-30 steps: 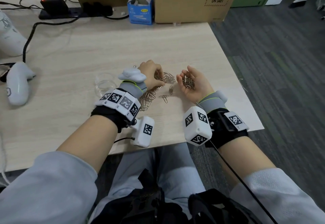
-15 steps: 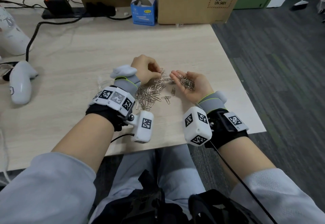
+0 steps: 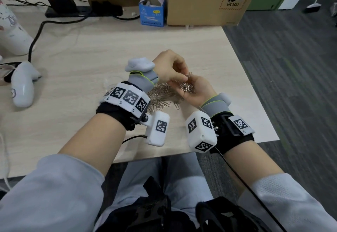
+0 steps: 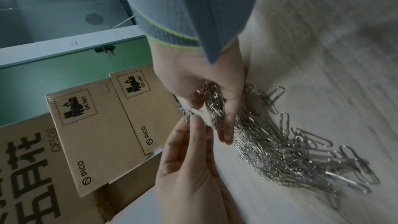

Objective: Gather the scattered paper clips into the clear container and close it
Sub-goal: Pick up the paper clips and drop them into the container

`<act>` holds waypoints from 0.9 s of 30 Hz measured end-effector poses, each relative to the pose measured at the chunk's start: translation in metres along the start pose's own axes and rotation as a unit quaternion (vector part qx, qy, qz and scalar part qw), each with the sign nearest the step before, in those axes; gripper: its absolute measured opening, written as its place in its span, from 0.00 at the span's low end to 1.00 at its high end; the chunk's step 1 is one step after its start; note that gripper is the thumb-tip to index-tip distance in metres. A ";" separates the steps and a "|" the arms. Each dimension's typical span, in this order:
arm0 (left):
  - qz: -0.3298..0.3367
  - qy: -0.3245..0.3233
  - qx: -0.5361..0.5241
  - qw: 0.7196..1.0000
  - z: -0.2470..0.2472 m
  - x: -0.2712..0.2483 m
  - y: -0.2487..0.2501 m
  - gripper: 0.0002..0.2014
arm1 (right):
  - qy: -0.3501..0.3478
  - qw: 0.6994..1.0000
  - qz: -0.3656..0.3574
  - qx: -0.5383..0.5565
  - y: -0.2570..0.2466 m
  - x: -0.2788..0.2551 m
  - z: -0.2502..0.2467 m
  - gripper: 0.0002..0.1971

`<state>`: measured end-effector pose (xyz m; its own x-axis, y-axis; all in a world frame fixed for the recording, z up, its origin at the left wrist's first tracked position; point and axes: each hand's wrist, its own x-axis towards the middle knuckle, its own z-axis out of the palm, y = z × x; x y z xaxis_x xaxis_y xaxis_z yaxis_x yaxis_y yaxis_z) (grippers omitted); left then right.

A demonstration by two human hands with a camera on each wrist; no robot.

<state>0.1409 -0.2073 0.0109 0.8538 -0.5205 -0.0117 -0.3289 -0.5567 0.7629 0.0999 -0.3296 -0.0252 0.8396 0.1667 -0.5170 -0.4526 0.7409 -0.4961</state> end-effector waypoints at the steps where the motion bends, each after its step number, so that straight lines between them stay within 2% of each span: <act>1: -0.005 -0.007 0.012 1.000 0.001 0.000 0.000 0.07 | -0.007 1.000 0.005 0.001 -0.001 -0.001 0.001 0.17; 4: -0.015 -0.013 0.007 1.000 -0.002 -0.004 -0.001 0.09 | -0.011 1.000 0.025 -0.015 -0.002 -0.005 0.007 0.21; 8: -0.007 0.004 -0.012 1.000 -0.016 -0.018 -0.003 0.10 | 0.000 0.999 0.009 -0.040 0.006 -0.002 0.017 0.14; 11: -0.019 0.048 -0.038 0.998 -0.027 -0.030 -0.009 0.09 | 0.002 1.000 0.018 0.001 0.014 0.004 0.022 0.13; 16: -0.053 0.130 0.012 0.990 -0.048 -0.060 -0.030 0.14 | -0.015 0.999 0.028 0.019 0.029 0.002 0.034 0.11; 21: -0.149 0.156 0.037 0.976 -0.056 -0.088 -0.050 0.24 | -0.012 1.000 0.021 0.015 0.041 0.000 0.047 0.11; 25: -0.216 0.102 0.065 0.969 -0.060 -0.116 -0.062 0.44 | -0.018 0.999 0.028 0.001 0.056 -0.001 0.060 0.12; 27: -0.235 0.086 0.072 0.965 -0.059 -0.126 -0.069 0.43 | -0.019 0.999 0.034 -0.009 0.061 -0.002 0.066 0.12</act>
<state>0.0802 -0.0653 -0.0018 0.9728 -0.0797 -0.2177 0.0696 -0.7953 0.6022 0.0901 -0.2421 -0.0084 0.8169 0.2413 -0.5239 -0.5147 0.7149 -0.4733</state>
